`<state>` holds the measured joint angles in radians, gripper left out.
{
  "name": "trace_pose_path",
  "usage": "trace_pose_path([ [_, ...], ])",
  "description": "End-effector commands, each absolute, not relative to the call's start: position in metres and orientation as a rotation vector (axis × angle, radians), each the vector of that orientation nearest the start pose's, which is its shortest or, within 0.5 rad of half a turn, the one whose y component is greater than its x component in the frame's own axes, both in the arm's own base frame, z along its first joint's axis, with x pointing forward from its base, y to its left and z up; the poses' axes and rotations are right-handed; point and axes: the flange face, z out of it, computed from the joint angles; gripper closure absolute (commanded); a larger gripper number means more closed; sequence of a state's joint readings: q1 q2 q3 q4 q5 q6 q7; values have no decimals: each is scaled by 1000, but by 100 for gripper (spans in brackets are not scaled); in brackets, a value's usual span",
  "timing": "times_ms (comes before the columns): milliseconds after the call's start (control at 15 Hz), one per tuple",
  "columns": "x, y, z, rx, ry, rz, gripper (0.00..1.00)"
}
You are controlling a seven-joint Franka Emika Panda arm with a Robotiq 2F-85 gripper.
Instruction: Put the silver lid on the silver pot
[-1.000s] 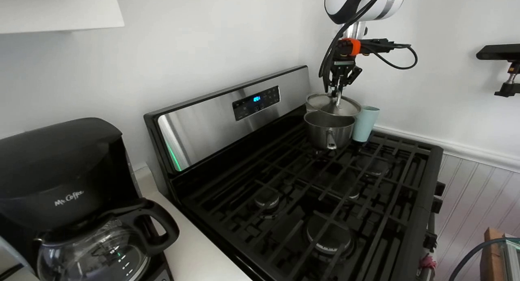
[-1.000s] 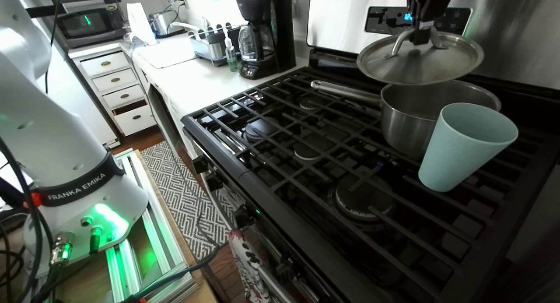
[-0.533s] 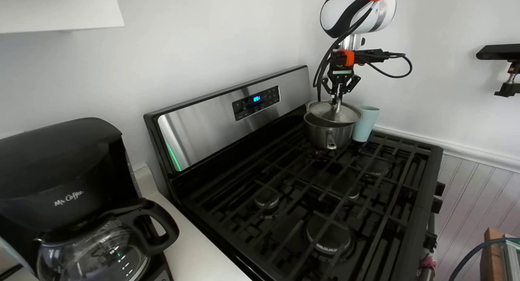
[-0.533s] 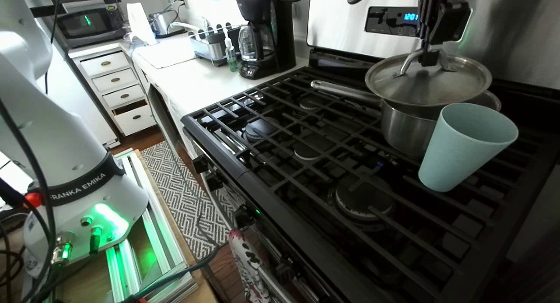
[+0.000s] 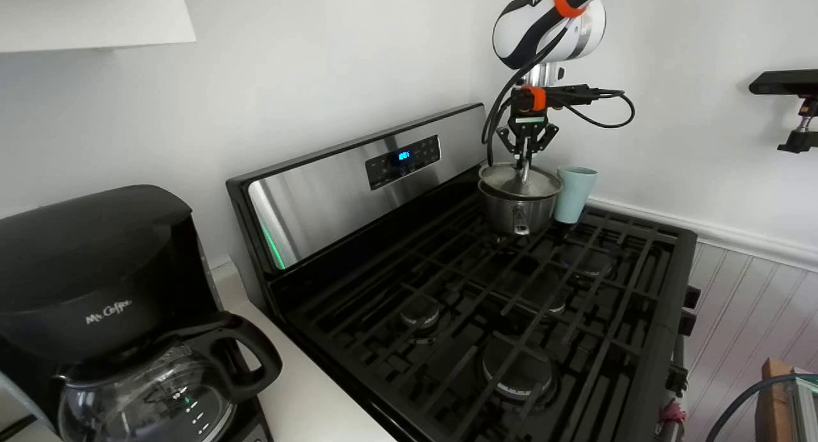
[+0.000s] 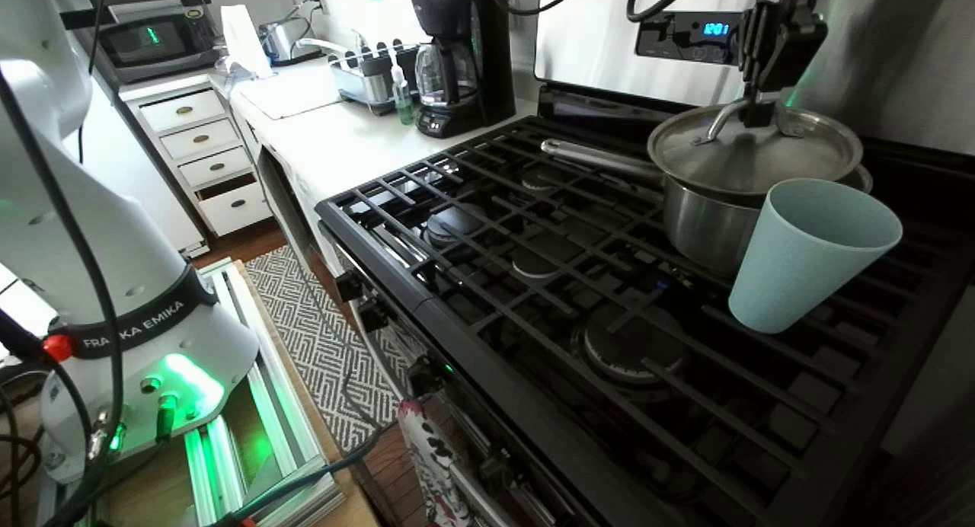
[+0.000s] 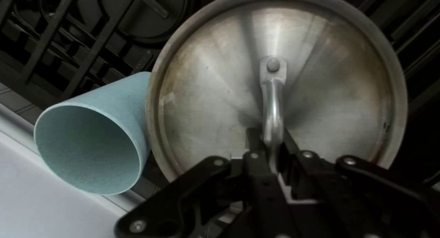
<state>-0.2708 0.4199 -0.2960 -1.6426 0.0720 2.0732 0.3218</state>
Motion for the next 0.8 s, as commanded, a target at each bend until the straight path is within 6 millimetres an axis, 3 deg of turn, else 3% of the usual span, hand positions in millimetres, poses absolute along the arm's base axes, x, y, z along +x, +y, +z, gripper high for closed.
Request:
trace_pose_path([
  [0,590,-345,385,-2851,1397,-1,96],
  [533,586,-356,371,-2836,1455,89,96],
  [600,586,-357,370,-2829,1461,92,60],
  [733,587,-356,372,-2829,1466,78,54],
])
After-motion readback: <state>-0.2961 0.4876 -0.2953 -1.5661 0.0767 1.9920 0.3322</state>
